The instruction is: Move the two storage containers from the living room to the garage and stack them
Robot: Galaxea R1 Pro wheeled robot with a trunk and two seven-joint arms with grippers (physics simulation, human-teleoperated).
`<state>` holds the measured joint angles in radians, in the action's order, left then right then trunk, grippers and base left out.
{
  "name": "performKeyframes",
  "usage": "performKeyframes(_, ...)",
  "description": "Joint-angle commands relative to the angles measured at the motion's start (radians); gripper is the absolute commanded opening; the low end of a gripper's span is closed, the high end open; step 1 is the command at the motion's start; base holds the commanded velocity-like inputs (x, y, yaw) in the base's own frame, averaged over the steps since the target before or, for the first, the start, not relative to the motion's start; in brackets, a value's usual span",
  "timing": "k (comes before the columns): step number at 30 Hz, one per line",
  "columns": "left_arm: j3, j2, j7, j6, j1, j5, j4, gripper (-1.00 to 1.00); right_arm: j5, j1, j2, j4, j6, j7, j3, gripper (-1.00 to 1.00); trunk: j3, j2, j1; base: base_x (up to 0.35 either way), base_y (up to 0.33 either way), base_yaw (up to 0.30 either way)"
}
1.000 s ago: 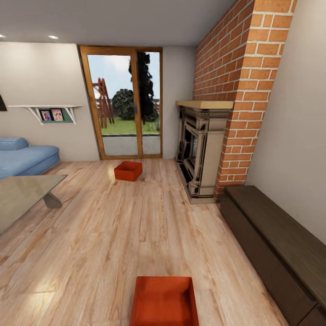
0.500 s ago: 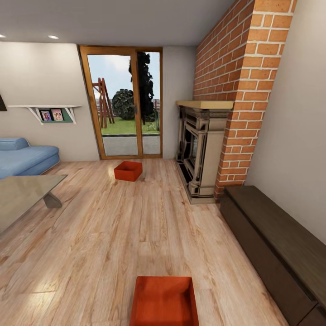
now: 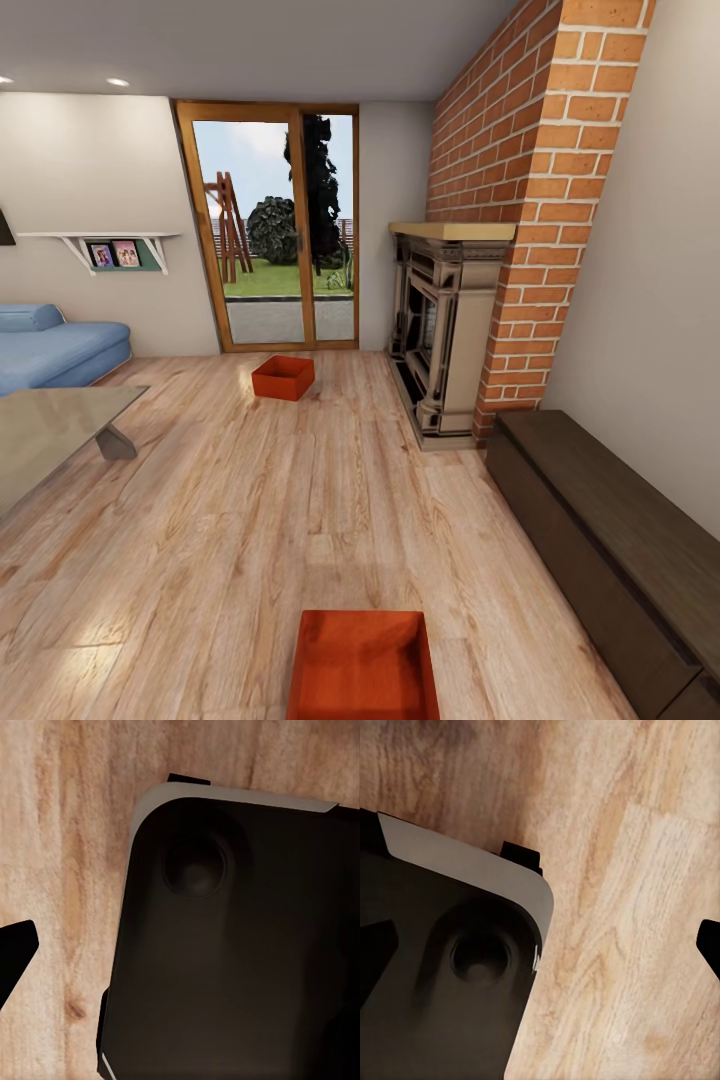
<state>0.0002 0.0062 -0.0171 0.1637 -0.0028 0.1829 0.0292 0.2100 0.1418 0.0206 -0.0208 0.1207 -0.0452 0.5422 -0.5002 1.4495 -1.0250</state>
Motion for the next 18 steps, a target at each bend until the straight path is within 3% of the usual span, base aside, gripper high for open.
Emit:
performKeyframes(1, -0.001, 0.0, -0.001, 0.003, 0.0, 0.004, 0.0, 1.0, 0.009, 0.001, 0.0, -0.002, 0.005, -0.001, 0.009, 1.0, -0.001, 0.0, 0.0, 0.0, 0.0, 0.0)
performKeyframes(18, -0.001, 0.0, -0.001, 0.002, 0.0, 0.004, 0.0, 1.0, 0.009, 0.001, -0.001, -0.002, 0.003, -0.001, 0.008, 1.0, -0.001, 0.0, 0.0, 0.0, 0.0, 0.0)
